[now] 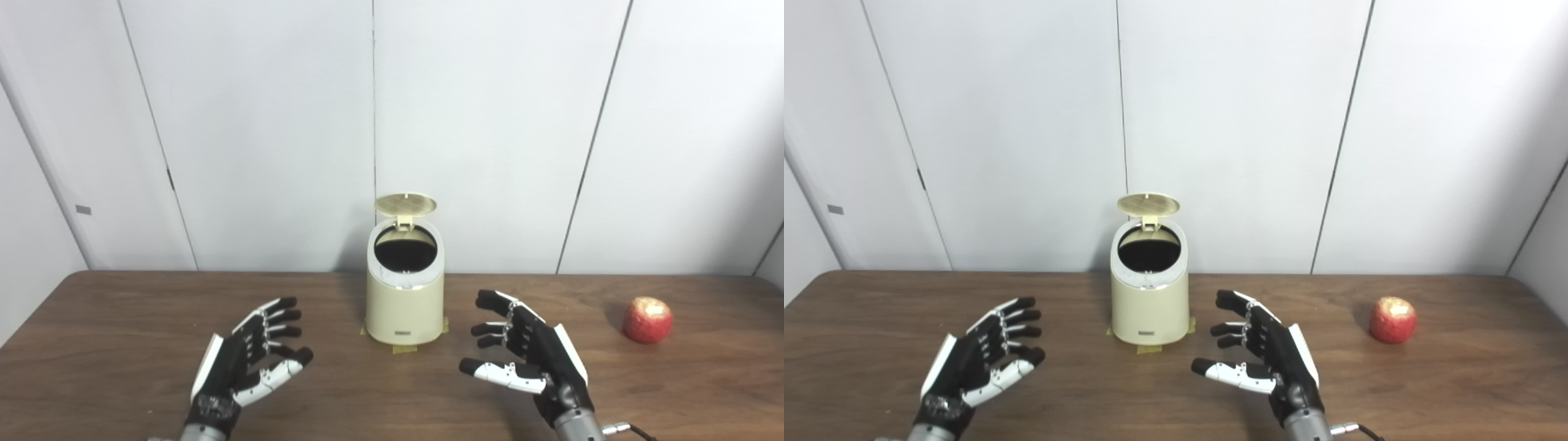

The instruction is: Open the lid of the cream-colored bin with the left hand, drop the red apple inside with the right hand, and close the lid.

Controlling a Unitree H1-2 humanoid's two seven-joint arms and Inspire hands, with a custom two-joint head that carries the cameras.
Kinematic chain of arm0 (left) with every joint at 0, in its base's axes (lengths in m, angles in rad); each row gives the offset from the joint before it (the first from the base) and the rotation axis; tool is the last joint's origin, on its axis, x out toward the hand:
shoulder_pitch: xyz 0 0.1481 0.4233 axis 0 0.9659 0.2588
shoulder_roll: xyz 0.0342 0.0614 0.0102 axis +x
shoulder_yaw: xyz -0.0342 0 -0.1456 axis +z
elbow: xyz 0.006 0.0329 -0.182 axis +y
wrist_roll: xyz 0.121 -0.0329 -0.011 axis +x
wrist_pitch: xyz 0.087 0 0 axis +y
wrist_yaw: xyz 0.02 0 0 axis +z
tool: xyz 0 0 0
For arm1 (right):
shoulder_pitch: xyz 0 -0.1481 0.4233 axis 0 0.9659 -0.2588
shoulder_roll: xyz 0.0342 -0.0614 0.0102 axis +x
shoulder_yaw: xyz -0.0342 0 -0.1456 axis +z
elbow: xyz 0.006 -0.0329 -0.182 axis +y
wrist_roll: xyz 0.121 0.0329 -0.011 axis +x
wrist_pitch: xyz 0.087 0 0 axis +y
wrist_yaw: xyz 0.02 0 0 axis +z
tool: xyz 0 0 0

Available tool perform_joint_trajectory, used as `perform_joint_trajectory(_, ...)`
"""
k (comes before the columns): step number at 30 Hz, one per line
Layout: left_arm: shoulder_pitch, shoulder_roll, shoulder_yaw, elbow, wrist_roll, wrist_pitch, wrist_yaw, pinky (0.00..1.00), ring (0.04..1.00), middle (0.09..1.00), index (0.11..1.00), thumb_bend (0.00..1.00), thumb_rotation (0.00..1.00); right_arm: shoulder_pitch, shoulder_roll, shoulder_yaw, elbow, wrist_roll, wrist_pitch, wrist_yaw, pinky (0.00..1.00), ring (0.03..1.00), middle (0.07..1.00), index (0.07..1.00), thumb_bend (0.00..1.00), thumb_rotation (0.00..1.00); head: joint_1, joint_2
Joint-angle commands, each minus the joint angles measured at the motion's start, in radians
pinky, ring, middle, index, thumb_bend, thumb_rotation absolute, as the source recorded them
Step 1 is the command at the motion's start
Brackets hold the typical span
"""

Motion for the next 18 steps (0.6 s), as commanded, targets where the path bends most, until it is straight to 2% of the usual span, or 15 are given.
perform_joint_trajectory(1, -0.036, 0.006, -0.005, -0.007, -0.009, -0.052, -0.01, 0.57, 0.698, 0.778, 0.827, 0.75, 0.29, -0.023, 0.003, -0.015, -0.015, 0.02, -0.041, -0.002, 0.57, 0.639, 0.792, 0.767, 0.75, 0.13, -0.01, -0.001)
perform_joint_trajectory(4, -0.035, 0.006, -0.006, -0.011, -0.01, -0.048, -0.016, 0.57, 0.696, 0.782, 0.822, 0.72, 0.25, -0.034, -0.014, -0.028, -0.009, 0.027, -0.057, 0.0, 0.55, 0.653, 0.785, 0.767, 0.78, 0.14, -0.021, -0.002)
perform_joint_trajectory(5, -0.035, 0.005, -0.005, -0.013, -0.011, -0.044, -0.017, 0.57, 0.699, 0.782, 0.82, 0.73, 0.25, -0.043, -0.029, -0.032, -0.004, 0.025, -0.062, 0.006, 0.54, 0.652, 0.784, 0.765, 0.79, 0.15, -0.058, -0.008)
perform_joint_trajectory(6, -0.035, 0.006, -0.003, -0.015, -0.013, -0.043, -0.019, 0.57, 0.701, 0.782, 0.822, 0.73, 0.25, -0.052, -0.046, -0.035, -0.001, 0.017, -0.068, 0.009, 0.52, 0.646, 0.781, 0.761, 0.8, 0.17, -0.058, -0.008)
perform_joint_trajectory(8, -0.036, 0.009, 0.0, -0.011, -0.02, -0.052, -0.024, 0.56, 0.7, 0.781, 0.822, 0.73, 0.25, -0.075, -0.092, -0.044, 0.021, 0.003, -0.101, 0.022, 0.51, 0.634, 0.777, 0.764, 0.79, 0.15, -0.104, -0.02)
perform_joint_trajectory(9, -0.037, 0.011, 0.002, -0.008, -0.026, -0.058, -0.027, 0.56, 0.699, 0.78, 0.821, 0.73, 0.25, -0.088, -0.12, -0.046, 0.044, -0.021, -0.134, 0.017, 0.51, 0.635, 0.787, 0.773, 0.78, 0.14, -0.113, -0.022)
perform_joint_trajectory(12, -0.041, 0.02, 0.011, 0.01, -0.039, -0.075, -0.037, 0.56, 0.693, 0.78, 0.822, 0.71, 0.25, -0.12, -0.179, -0.051, 0.087, -0.113, -0.187, -0.02, 0.48, 0.634, 0.808, 0.78, 0.8, 0.2, -0.171, -0.034)
perform_joint_trajectory(16, -0.044, 0.036, 0.017, 0.035, -0.049, -0.09, -0.046, 0.59, 0.712, 0.793, 0.831, 0.68, 0.24, -0.16, -0.24, -0.073, 0.011, -0.186, -0.1, -0.035, 0.53, 0.677, 0.829, 0.778, 0.8, 0.21, -0.239, -0.051)
perform_joint_trajectory(18, -0.044, 0.041, 0.02, 0.037, -0.057, -0.083, -0.049, 0.6, 0.723, 0.797, 0.84, 0.68, 0.25, -0.178, -0.266, -0.088, -0.027, -0.212, -0.065, -0.038, 0.53, 0.68, 0.822, 0.781, 0.78, 0.13, -0.254, -0.055)
